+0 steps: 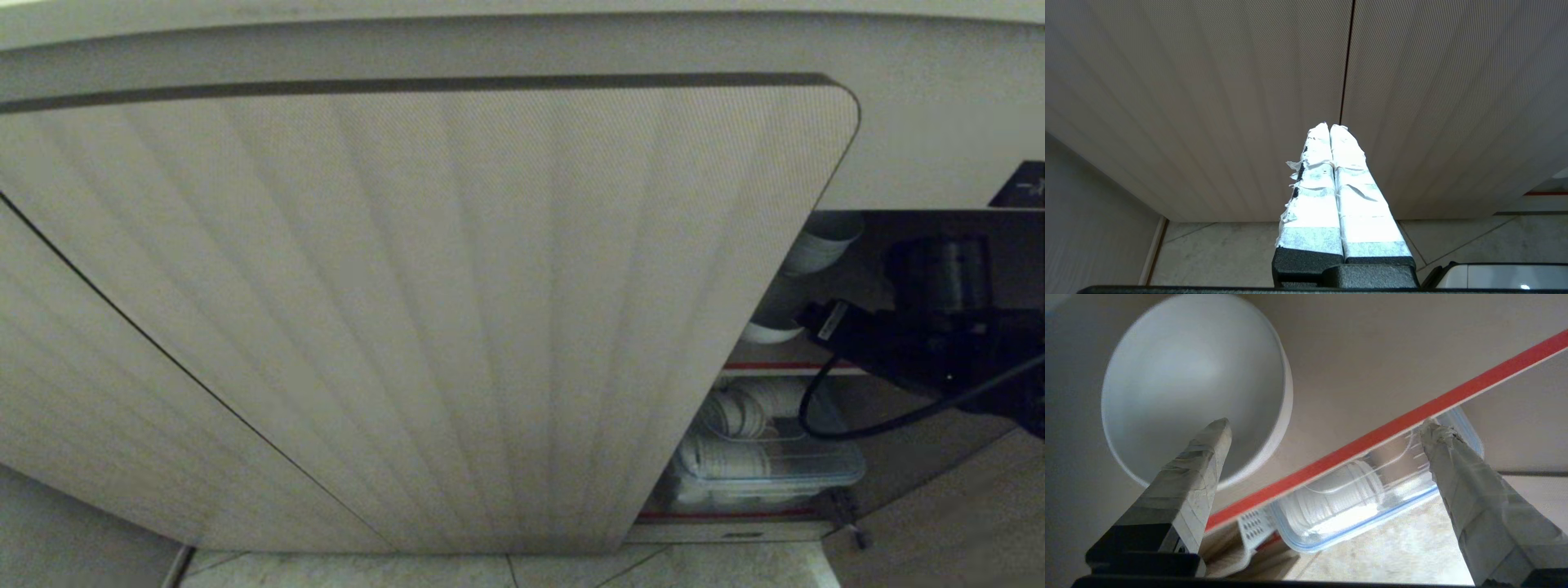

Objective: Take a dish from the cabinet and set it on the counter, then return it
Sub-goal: Close the cabinet door

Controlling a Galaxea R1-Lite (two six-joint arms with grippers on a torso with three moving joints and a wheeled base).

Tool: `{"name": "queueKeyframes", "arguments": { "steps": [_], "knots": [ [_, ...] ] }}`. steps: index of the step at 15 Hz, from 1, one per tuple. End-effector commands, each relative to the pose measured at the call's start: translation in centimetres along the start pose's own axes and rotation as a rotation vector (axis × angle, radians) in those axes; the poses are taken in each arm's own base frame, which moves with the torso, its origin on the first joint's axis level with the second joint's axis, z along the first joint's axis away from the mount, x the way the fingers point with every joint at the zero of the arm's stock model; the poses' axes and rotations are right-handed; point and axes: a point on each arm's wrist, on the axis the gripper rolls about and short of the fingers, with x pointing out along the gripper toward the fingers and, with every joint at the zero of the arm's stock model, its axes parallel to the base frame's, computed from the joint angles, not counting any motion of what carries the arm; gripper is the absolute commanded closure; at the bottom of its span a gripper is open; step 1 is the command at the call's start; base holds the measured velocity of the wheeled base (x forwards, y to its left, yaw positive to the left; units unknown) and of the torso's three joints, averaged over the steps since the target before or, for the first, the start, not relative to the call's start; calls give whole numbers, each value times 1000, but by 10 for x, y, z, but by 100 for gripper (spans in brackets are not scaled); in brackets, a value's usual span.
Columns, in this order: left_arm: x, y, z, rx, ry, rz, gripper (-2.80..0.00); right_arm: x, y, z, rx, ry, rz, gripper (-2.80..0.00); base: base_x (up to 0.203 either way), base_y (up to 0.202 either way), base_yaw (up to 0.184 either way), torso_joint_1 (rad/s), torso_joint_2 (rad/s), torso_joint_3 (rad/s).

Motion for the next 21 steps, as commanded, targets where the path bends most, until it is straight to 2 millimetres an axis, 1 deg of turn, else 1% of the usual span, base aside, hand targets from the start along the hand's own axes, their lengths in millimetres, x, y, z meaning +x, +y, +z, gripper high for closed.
{"name": "queueKeyframes", "arguments": {
  "steps": [1,6,10,14,16,19,21],
  "knots": [
    [0,0,0,0,-1,0,0,-7,-4,0,-3,-14,7,-280,0,0,0,0,0,0],
    [0,0,0,0,-1,0,0,-17,-10,-3,-52,-49,27,-280,0,0,0,0,0,0],
    [0,0,0,0,-1,0,0,-30,-17,-5,-71,-59,48,-280,0,0,0,0,0,0],
    [0,0,0,0,-1,0,0,-39,-18,-1,-74,-79,64,-280,0,0,0,0,0,0],
    [0,0,0,0,-1,0,0,-44,-23,-5,-95,-74,61,-280,0,0,0,0,0,0],
    [0,0,0,0,-1,0,0,-48,-26,-7,-139,-72,58,-280,0,0,0,0,0,0],
    [0,0,0,0,-1,0,0,-50,-26,-6,-169,-113,75,-280,0,0,0,0,0,0]
  ]
}}
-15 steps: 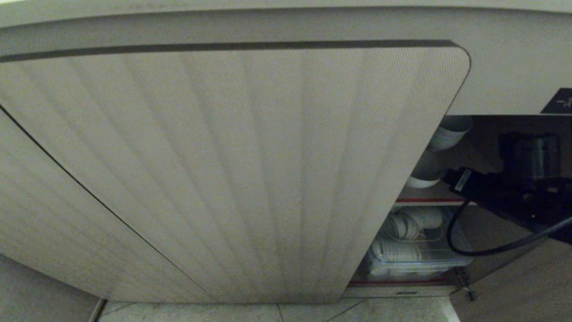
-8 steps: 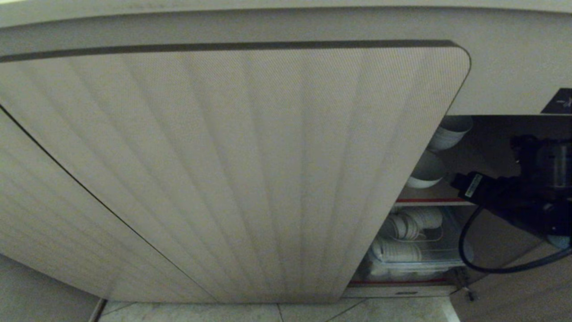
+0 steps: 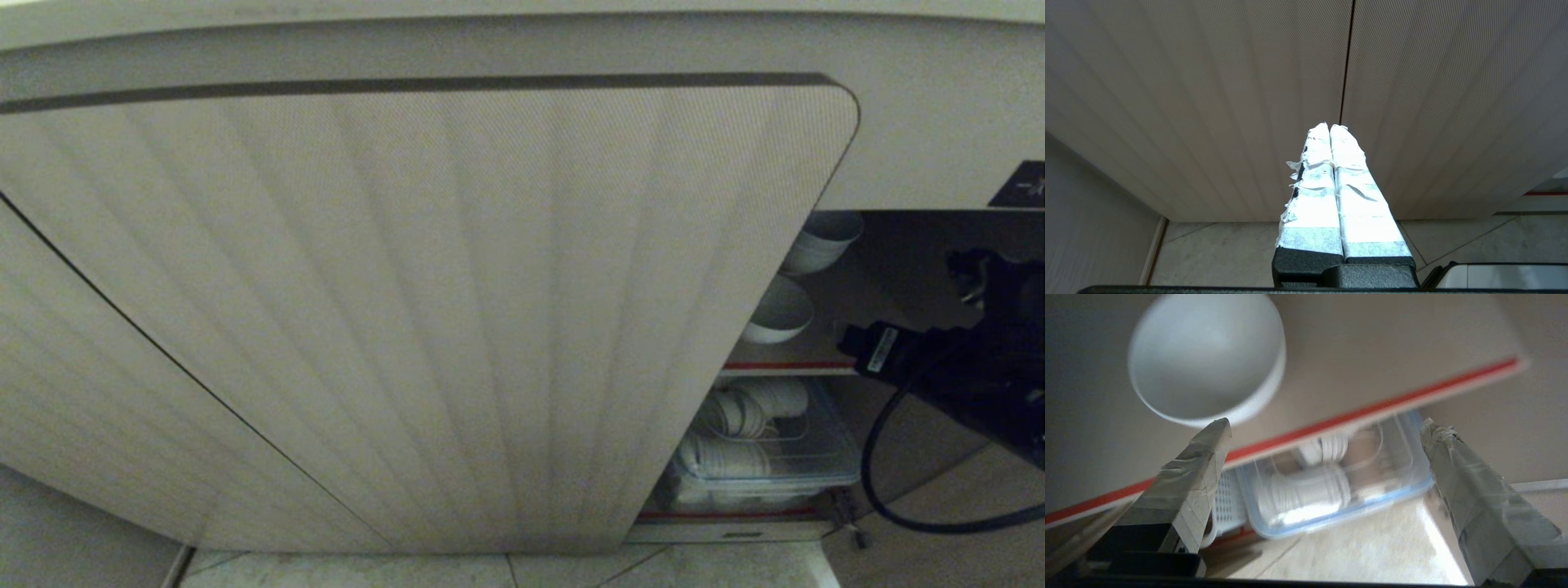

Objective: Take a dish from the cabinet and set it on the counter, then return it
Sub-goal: Close the cabinet door

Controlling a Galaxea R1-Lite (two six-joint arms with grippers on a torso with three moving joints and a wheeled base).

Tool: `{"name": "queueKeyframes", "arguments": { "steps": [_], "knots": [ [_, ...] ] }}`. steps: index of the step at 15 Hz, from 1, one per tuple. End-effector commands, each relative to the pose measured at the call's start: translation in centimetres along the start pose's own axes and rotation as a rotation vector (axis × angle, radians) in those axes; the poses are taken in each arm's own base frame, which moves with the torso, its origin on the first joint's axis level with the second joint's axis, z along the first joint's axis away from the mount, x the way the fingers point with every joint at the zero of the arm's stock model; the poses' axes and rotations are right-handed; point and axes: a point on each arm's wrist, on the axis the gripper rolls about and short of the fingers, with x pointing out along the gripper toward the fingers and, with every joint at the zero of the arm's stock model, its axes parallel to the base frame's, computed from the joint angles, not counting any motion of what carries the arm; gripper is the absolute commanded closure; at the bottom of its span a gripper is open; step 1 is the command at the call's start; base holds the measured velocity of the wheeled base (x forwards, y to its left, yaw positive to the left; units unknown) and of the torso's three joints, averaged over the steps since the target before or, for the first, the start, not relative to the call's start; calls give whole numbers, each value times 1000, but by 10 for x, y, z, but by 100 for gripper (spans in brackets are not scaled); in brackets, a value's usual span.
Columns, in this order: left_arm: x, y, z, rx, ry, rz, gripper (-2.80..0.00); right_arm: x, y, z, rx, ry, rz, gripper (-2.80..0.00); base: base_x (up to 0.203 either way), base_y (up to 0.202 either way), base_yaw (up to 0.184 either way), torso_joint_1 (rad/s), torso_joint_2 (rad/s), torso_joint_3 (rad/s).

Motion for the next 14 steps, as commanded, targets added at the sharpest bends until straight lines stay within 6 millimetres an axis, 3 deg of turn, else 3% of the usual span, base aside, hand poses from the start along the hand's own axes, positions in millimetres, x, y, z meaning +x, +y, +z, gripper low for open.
{"name": "queueKeyframes", "arguments": {
  "steps": [1,14],
  "knots": [
    [0,0,0,0,-1,0,0,-2,-1,-1,-25,-20,6,-280,0,0,0,0,0,0],
    [0,0,0,0,-1,0,0,-10,-8,-13,-132,-65,17,-280,0,0,0,0,0,0]
  ]
}}
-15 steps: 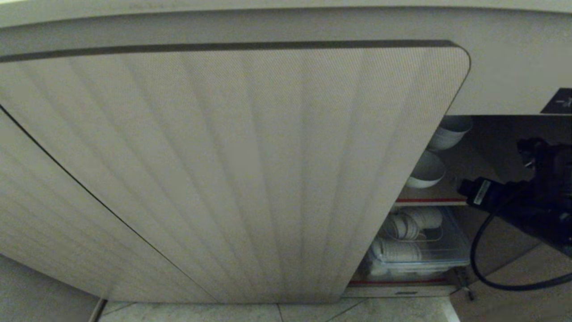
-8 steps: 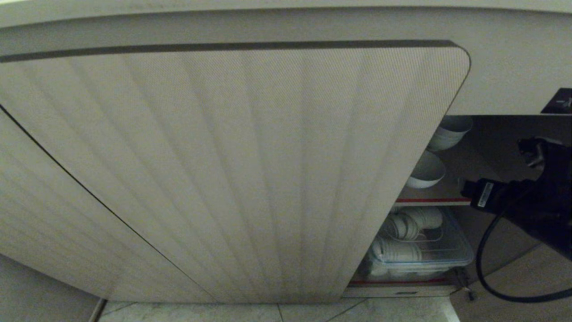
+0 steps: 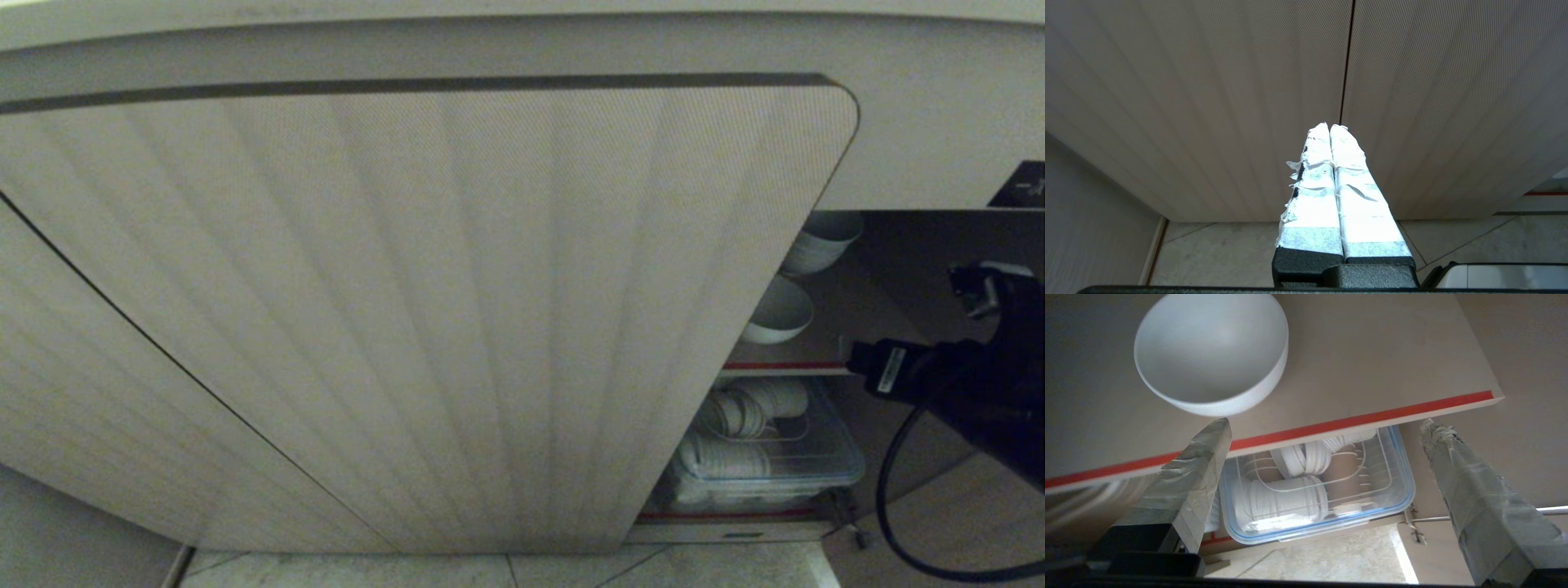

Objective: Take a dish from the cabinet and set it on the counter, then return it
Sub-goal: Close the cabinet door

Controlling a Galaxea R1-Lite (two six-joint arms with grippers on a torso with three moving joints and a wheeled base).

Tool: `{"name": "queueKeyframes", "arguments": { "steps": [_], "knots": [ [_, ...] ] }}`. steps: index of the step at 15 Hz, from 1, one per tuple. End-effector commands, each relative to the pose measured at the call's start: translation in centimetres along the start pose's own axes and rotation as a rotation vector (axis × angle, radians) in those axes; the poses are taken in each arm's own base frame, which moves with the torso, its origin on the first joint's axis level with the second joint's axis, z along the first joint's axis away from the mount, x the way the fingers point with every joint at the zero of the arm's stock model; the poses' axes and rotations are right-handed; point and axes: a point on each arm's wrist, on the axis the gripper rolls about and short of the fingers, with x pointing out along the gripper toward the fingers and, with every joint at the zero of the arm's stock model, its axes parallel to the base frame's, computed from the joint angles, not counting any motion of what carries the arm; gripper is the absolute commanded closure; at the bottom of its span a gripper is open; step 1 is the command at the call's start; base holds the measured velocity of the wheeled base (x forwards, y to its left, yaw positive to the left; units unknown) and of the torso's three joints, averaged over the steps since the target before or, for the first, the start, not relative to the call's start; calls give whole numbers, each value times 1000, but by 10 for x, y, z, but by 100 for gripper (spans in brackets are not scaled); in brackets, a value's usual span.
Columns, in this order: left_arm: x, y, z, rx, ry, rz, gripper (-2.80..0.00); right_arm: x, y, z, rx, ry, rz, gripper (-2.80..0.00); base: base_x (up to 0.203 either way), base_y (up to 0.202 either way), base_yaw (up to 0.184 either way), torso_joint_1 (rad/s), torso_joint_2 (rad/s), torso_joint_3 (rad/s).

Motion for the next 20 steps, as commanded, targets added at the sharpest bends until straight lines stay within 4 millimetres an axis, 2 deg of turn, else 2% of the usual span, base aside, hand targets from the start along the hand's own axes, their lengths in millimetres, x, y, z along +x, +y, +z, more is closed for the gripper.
{"name": "queueKeyframes", "arguments": {
  "steps": [1,7,8,20],
  "knots": [
    [0,0,0,0,-1,0,0,-1,-1,0,-3,-6,-1,-280,0,0,0,0,0,0],
    [0,0,0,0,-1,0,0,-3,-1,1,-1,-13,5,-280,0,0,0,0,0,0],
    [0,0,0,0,-1,0,0,-3,-1,1,-1,-12,8,0,0,0,0,0,0,0],
    [0,0,0,0,-1,0,0,-3,0,-1,-6,-1,21,0,0,0,0,0,0,0]
  ]
}}
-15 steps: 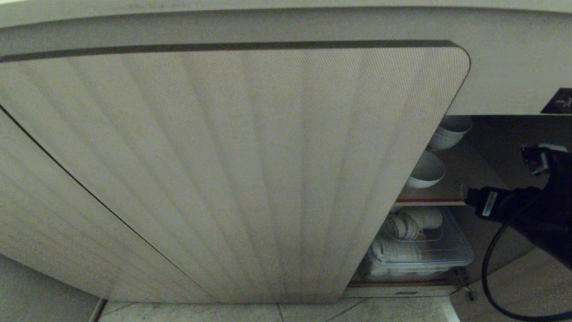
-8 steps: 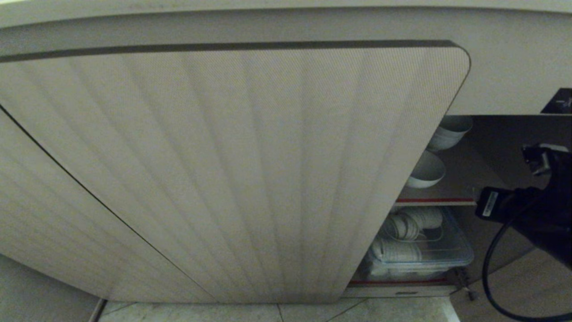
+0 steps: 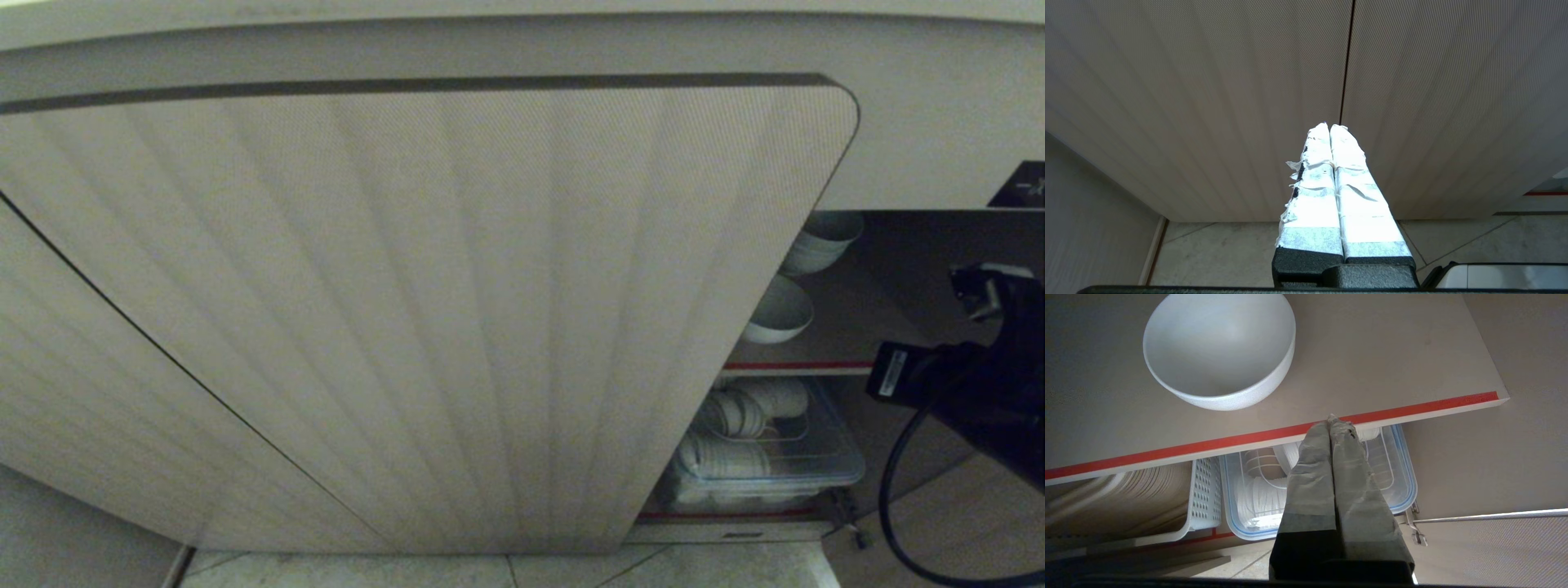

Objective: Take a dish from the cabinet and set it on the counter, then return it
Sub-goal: Close the cabinet door

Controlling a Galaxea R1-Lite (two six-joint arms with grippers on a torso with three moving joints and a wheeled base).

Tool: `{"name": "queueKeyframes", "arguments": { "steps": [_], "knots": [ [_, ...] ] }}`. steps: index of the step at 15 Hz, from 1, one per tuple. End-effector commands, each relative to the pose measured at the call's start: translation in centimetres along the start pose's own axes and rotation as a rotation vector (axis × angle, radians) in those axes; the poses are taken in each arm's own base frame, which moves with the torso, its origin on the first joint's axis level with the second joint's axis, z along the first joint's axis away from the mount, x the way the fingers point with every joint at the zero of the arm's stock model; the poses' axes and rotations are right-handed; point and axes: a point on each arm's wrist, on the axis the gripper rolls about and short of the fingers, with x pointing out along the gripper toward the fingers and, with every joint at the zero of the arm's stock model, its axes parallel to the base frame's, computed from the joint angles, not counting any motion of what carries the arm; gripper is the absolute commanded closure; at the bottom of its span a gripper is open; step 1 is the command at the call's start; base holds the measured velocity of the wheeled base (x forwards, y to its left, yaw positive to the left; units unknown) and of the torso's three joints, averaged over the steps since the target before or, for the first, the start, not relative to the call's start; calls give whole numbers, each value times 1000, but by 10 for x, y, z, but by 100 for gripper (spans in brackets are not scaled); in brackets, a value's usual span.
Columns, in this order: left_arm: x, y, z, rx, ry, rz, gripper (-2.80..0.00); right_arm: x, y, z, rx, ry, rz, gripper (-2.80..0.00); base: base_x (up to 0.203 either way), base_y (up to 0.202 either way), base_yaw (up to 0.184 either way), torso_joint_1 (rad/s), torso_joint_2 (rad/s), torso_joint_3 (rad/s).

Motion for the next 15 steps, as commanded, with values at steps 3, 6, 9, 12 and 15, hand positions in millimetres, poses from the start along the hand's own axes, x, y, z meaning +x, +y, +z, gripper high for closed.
{"name": "queueKeyframes", "arguments": {
  "steps": [3,6,9,12,15],
  "knots": [
    [0,0,0,0,-1,0,0,-2,-1,1,4,-10,-2,0,0,0,0,0,0,0],
    [0,0,0,0,-1,0,0,-12,-4,0,-6,-19,1,0,0,0,0,0,0,0],
    [0,0,0,0,-1,0,0,-27,-11,-10,-32,-5,1,0,0,0,0,0,0,0],
    [0,0,0,0,-1,0,0,-39,-17,-19,-37,6,0,0,0,0,0,0,0,0],
    [0,0,0,0,-1,0,0,-54,-23,-28,-39,7,-1,0,0,0,0,0,0,0]
  ]
}}
